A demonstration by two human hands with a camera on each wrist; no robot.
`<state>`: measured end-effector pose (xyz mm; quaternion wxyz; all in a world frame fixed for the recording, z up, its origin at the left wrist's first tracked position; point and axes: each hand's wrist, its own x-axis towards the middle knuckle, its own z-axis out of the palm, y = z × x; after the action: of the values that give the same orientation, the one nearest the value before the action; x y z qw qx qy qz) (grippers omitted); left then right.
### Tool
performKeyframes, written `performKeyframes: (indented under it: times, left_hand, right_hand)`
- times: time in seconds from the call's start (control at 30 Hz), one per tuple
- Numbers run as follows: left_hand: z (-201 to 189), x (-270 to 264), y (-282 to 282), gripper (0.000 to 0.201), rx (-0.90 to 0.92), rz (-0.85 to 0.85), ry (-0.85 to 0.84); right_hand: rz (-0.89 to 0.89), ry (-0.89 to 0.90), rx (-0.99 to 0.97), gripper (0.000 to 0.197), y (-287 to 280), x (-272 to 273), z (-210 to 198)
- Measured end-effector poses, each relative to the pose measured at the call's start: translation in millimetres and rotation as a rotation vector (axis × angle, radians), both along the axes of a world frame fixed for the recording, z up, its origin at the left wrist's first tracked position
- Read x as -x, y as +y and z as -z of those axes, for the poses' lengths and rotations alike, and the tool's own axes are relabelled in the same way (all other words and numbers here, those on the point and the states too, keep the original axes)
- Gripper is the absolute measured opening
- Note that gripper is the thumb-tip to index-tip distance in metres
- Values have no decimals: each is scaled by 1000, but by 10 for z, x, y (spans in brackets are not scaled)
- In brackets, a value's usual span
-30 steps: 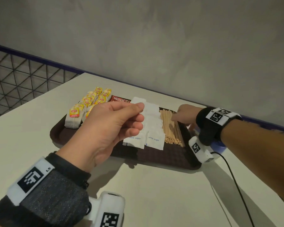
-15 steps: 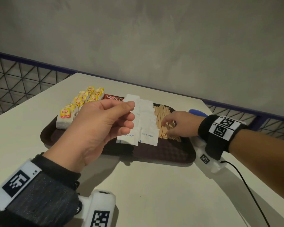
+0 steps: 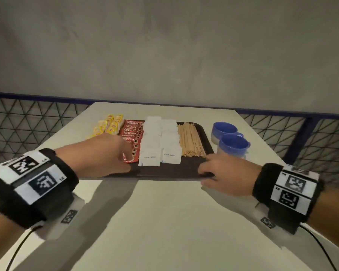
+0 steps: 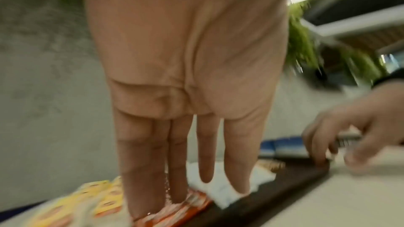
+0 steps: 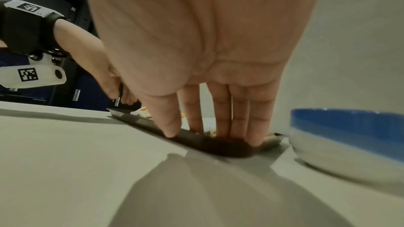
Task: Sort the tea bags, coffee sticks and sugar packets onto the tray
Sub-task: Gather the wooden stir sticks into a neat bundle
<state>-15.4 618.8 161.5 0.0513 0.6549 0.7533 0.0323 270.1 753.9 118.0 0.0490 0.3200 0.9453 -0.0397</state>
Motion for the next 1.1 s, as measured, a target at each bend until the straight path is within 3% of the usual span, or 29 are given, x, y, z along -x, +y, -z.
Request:
performKeyframes:
  times: [0.07,0.13,0.27,0.47,0.73,0.9,1.1]
  left_hand:
    - [72,110,-91,20,238,-19,281]
    - [127,203,-182,24,364,-51,445]
    - [231,274,-260,32,364,-113,504]
    - [213,206,-155,32,333,-49,611]
    - [251,816,313,32,243,-171,576]
    - [362,1295,591,33,115,-331,418]
    - [371,1708,852,30,177,-390,245]
  right_hand:
    - [23,62,-41,16,-48,-51,106]
    - [31,88,-76,19,-75,-60,136]
    - [32,85,-68,21,-111,2,89]
    - [73,-25,-50,21,-70,165,-42]
    - [74,-90,-69,12,380,807,-39]
    - [88,-114,-80,14,800,1331,4]
    - [96,-75,-119,16,1145,1785,41]
